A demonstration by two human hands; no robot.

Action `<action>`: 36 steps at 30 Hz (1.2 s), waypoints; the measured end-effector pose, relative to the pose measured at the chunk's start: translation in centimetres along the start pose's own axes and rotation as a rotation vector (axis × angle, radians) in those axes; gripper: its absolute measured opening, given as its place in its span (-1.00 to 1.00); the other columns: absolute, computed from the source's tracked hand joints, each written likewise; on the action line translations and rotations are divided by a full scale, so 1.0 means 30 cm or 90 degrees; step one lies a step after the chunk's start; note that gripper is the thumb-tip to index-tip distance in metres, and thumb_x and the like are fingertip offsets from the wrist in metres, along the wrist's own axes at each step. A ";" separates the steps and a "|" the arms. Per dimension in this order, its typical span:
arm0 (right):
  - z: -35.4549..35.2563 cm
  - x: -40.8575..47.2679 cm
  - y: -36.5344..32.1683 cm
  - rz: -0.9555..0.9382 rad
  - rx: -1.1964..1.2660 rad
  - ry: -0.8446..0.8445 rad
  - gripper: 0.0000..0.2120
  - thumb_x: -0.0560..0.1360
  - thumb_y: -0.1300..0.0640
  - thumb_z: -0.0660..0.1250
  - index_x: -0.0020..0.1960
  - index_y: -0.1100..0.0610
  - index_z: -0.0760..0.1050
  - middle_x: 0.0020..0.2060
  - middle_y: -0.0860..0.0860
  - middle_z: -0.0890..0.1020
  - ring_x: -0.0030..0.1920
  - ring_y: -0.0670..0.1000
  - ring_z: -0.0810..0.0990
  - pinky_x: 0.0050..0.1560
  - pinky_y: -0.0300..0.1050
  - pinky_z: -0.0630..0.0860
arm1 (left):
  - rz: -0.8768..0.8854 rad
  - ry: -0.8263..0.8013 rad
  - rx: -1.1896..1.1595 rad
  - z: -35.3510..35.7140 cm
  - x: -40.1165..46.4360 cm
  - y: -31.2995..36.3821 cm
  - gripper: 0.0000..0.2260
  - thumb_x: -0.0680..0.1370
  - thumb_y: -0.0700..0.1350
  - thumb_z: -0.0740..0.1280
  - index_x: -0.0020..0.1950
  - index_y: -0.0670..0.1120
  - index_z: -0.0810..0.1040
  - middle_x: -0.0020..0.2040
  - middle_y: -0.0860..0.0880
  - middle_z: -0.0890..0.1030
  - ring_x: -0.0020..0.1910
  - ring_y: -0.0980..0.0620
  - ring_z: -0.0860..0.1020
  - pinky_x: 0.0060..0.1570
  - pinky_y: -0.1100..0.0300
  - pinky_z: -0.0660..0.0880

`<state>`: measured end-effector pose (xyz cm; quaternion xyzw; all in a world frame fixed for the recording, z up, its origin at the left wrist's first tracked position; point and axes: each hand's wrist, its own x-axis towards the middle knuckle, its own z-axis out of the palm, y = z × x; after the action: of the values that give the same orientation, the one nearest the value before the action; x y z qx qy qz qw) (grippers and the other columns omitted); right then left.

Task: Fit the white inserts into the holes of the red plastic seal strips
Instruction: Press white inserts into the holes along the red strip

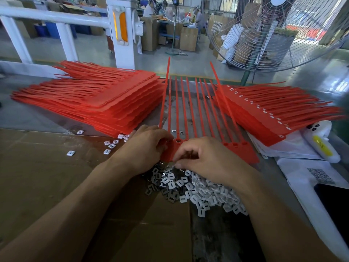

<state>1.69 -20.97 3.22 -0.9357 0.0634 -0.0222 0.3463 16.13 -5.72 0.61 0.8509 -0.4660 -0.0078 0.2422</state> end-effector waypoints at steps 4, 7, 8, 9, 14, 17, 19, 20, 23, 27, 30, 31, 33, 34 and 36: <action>0.020 0.009 -0.012 -0.040 -0.047 -0.023 -0.87 0.53 0.08 0.51 0.04 -0.10 0.70 -0.10 -0.22 0.64 -0.05 -0.28 0.61 -0.08 -0.38 0.51 | 0.003 0.006 0.003 0.002 0.000 0.002 -0.70 0.63 -0.09 0.31 0.35 0.13 0.54 0.28 0.11 0.54 0.33 0.01 0.38 0.38 -0.15 0.33; 0.026 0.012 -0.016 -0.052 -0.067 -0.021 -0.90 0.53 0.10 0.51 0.02 -0.07 0.71 -0.09 -0.22 0.64 -0.04 -0.28 0.60 -0.02 -0.36 0.53 | 0.004 0.007 0.005 0.002 0.000 0.003 -0.69 0.63 -0.10 0.30 0.36 0.12 0.54 0.29 0.10 0.55 0.32 0.01 0.39 0.37 -0.14 0.34; 0.026 0.013 -0.016 -0.052 -0.069 -0.019 -0.92 0.54 0.10 0.51 0.00 -0.07 0.70 -0.09 -0.22 0.65 -0.04 -0.28 0.59 -0.02 -0.36 0.52 | 0.003 0.007 0.004 0.002 -0.001 0.003 -0.69 0.63 -0.09 0.30 0.36 0.12 0.54 0.29 0.09 0.54 0.32 0.01 0.39 0.38 -0.14 0.33; 0.026 0.014 -0.016 -0.052 -0.069 -0.016 -0.93 0.54 0.09 0.51 -0.02 -0.06 0.70 -0.10 -0.22 0.65 -0.05 -0.28 0.59 -0.04 -0.38 0.51 | 0.003 0.007 0.004 0.002 -0.001 0.004 -0.70 0.63 -0.09 0.30 0.36 0.12 0.54 0.29 0.09 0.54 0.32 0.01 0.39 0.38 -0.13 0.33; 0.026 0.015 -0.017 -0.039 -0.067 -0.010 -0.93 0.53 0.08 0.51 -0.08 -0.07 0.65 -0.16 -0.25 0.65 -0.09 -0.32 0.58 -0.16 -0.48 0.45 | 0.004 0.012 0.004 0.003 0.001 0.005 -0.71 0.63 -0.10 0.31 0.34 0.11 0.56 0.26 0.09 0.56 0.30 0.00 0.40 0.36 -0.13 0.34; 0.022 0.009 -0.015 -0.032 -0.052 -0.014 -0.90 0.55 0.07 0.48 -0.10 -0.09 0.61 -0.13 -0.33 0.64 -0.13 -0.32 0.60 -0.23 -0.44 0.46 | 0.003 0.011 0.006 0.003 0.002 0.005 -0.71 0.63 -0.09 0.31 0.35 0.11 0.55 0.27 0.09 0.55 0.31 0.00 0.39 0.35 -0.13 0.35; 0.018 0.005 -0.011 -0.027 -0.013 -0.002 -0.88 0.56 0.08 0.46 -0.11 -0.10 0.58 -0.15 -0.35 0.64 -0.22 -0.29 0.62 -0.30 -0.42 0.46 | 0.003 0.009 0.006 0.002 0.000 0.003 -0.71 0.63 -0.08 0.30 0.35 0.12 0.55 0.26 0.10 0.55 0.30 0.01 0.39 0.34 -0.13 0.36; 0.017 0.003 -0.011 -0.026 0.008 0.012 -0.88 0.56 0.09 0.46 -0.11 -0.10 0.58 -0.18 -0.33 0.64 -0.25 -0.27 0.61 -0.32 -0.42 0.46 | 0.004 0.008 0.006 0.002 -0.001 0.002 -0.71 0.64 -0.07 0.30 0.35 0.13 0.55 0.25 0.11 0.55 0.29 0.02 0.39 0.33 -0.13 0.36; 0.015 0.002 -0.013 -0.028 0.047 0.070 -0.86 0.56 0.12 0.46 -0.11 -0.09 0.59 -0.21 -0.29 0.64 -0.26 -0.25 0.61 -0.28 -0.43 0.46 | 0.005 0.005 0.006 0.002 -0.001 0.004 -0.72 0.64 -0.06 0.30 0.34 0.14 0.55 0.23 0.11 0.55 0.28 0.02 0.39 0.33 -0.13 0.36; -0.025 0.001 0.022 0.025 0.071 0.201 -0.88 0.56 0.10 0.47 -0.10 -0.10 0.62 -0.15 -0.29 0.66 -0.13 -0.29 0.63 -0.20 -0.49 0.47 | 0.001 0.002 0.005 0.000 0.000 0.002 -0.71 0.63 -0.07 0.31 0.35 0.14 0.54 0.29 0.12 0.54 0.32 0.02 0.38 0.37 -0.12 0.33; -0.095 -0.011 0.096 0.114 0.059 0.315 -0.90 0.55 0.08 0.48 -0.11 -0.11 0.65 -0.18 -0.27 0.68 -0.11 -0.38 0.60 -0.22 -0.46 0.40 | -0.005 -0.002 0.000 0.001 -0.001 0.000 -0.70 0.64 -0.06 0.30 0.37 0.15 0.53 0.33 0.13 0.52 0.35 0.04 0.36 0.41 -0.11 0.30; -0.117 -0.018 0.123 0.145 0.048 0.342 -0.89 0.54 0.09 0.48 -0.12 -0.10 0.66 -0.21 -0.25 0.69 -0.12 -0.37 0.60 -0.20 -0.42 0.37 | -0.006 -0.002 0.000 0.001 -0.002 0.000 -0.70 0.64 -0.06 0.30 0.37 0.15 0.53 0.34 0.13 0.51 0.35 0.04 0.35 0.41 -0.11 0.30; -0.149 -0.030 0.170 0.207 0.027 0.368 -0.88 0.53 0.11 0.48 -0.16 -0.08 0.66 -0.23 -0.21 0.68 -0.17 -0.27 0.63 -0.24 -0.36 0.39 | -0.005 -0.004 0.001 0.000 -0.002 0.000 -0.70 0.64 -0.06 0.30 0.37 0.15 0.53 0.33 0.13 0.51 0.35 0.04 0.36 0.41 -0.12 0.30; -0.157 -0.035 0.188 0.236 0.019 0.370 -0.87 0.53 0.11 0.47 -0.17 -0.07 0.66 -0.25 -0.18 0.69 -0.20 -0.21 0.64 -0.26 -0.31 0.42 | -0.005 -0.006 0.000 0.000 -0.002 0.001 -0.70 0.64 -0.07 0.30 0.37 0.15 0.53 0.33 0.13 0.52 0.35 0.04 0.36 0.41 -0.12 0.30; -0.164 -0.040 0.212 0.275 0.010 0.365 -0.86 0.52 0.12 0.47 -0.19 -0.05 0.66 -0.29 -0.15 0.69 -0.23 -0.10 0.66 -0.30 -0.22 0.46 | -0.004 -0.007 -0.002 -0.001 -0.003 0.002 -0.70 0.64 -0.07 0.30 0.37 0.14 0.53 0.33 0.13 0.52 0.35 0.04 0.36 0.41 -0.12 0.31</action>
<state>-0.57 -28.76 2.82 -0.8537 0.3542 -0.2104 0.3185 16.04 -5.65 0.63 0.8521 -0.4645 -0.0139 0.2408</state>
